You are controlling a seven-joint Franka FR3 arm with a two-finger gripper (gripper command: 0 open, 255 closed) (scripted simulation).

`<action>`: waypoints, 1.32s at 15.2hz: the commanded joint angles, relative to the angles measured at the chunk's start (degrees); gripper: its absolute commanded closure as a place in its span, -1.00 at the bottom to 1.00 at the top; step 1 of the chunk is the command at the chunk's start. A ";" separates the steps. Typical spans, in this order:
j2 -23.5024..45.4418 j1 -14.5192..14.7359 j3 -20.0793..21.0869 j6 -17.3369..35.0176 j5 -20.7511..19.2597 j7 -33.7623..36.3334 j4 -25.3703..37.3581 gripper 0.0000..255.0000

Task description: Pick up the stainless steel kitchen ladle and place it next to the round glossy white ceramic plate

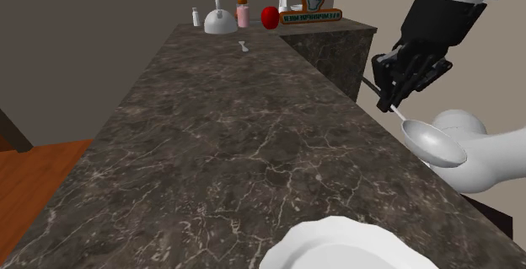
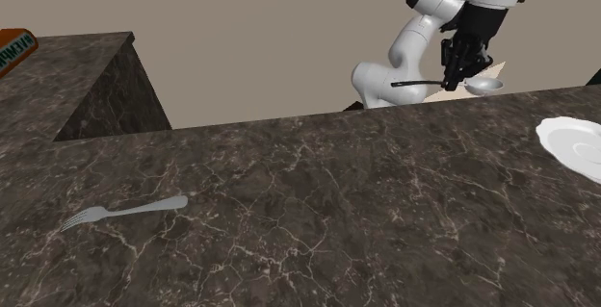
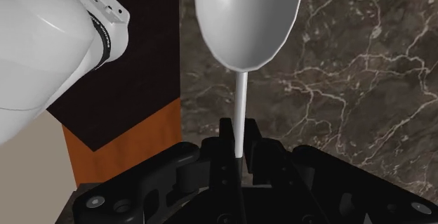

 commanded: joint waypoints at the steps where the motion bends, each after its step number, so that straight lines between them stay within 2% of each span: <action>1: -1.15 0.30 0.21 1.07 0.30 -0.22 -2.24 1.00; 6: -3.57 1.04 1.22 3.48 1.38 -0.36 -7.06 1.00; 14: -3.68 1.07 1.27 3.58 1.44 -0.37 -7.27 1.00; 15: -3.68 1.07 1.27 3.58 1.44 -0.37 -7.27 -1.00; 20: -3.68 1.07 1.27 3.58 1.44 -0.37 -7.27 -1.00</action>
